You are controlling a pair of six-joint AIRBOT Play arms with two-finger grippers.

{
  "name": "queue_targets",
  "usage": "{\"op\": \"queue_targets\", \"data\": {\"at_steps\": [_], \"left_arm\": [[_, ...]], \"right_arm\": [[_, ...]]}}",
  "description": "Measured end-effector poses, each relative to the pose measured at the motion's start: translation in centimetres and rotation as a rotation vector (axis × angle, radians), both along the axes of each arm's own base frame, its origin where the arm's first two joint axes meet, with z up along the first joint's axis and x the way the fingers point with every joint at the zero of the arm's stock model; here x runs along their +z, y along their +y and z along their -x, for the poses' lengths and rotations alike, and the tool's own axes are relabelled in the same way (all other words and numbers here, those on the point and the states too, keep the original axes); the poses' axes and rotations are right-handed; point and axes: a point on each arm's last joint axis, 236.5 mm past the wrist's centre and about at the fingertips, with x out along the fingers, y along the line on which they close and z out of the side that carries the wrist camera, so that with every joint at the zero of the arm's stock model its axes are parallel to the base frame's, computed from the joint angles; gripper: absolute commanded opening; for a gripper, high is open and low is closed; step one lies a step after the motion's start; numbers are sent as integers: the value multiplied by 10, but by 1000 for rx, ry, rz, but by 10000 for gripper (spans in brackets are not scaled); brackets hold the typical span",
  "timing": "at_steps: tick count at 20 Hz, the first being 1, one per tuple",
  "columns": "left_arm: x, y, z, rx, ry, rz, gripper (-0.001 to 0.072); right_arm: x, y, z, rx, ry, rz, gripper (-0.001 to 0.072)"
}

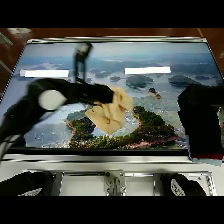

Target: Fold the shirts.

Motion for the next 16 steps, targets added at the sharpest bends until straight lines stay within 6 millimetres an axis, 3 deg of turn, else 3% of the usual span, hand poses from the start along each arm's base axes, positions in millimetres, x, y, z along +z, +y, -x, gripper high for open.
{"op": "queue_targets", "data": {"at_steps": [1, 2, 4, 5, 7, 9, 12, 14, 16], "left_arm": [[-22, -21, 6, -23, 59, 13, 531], [-41, -38, 12, -43, 113, 25, 713], [-70, -47, 14, -60, 202, 7, 711], [-78, -39, 9, -57, 229, -14, 711], [-94, 5, -9, -21, 297, -99, 710], [-102, 72, -29, 55, 369, -169, 711], [-128, 162, -25, 168, 524, -230, 711], [-155, 194, -8, 225, 639, -224, 710], [-182, 202, 4, 268, 715, -181, 710]], "right_arm": [[-10, -1, 3, -2, 29, 2, 699], [-20, -1, 5, -6, 53, 0, 699], [-41, -5, 5, -31, 94, 2, 700], [-53, -9, 4, -41, 117, 11, 701], [-75, -17, 3, -59, 169, 21, 701], [-96, -29, 0, -80, 227, 19, 701], [-127, -40, -7, -113, 323, -57, 701], [-148, -38, -13, -114, 386, -124, 701], [-167, -31, -17, -102, 446, -180, 701]]}}
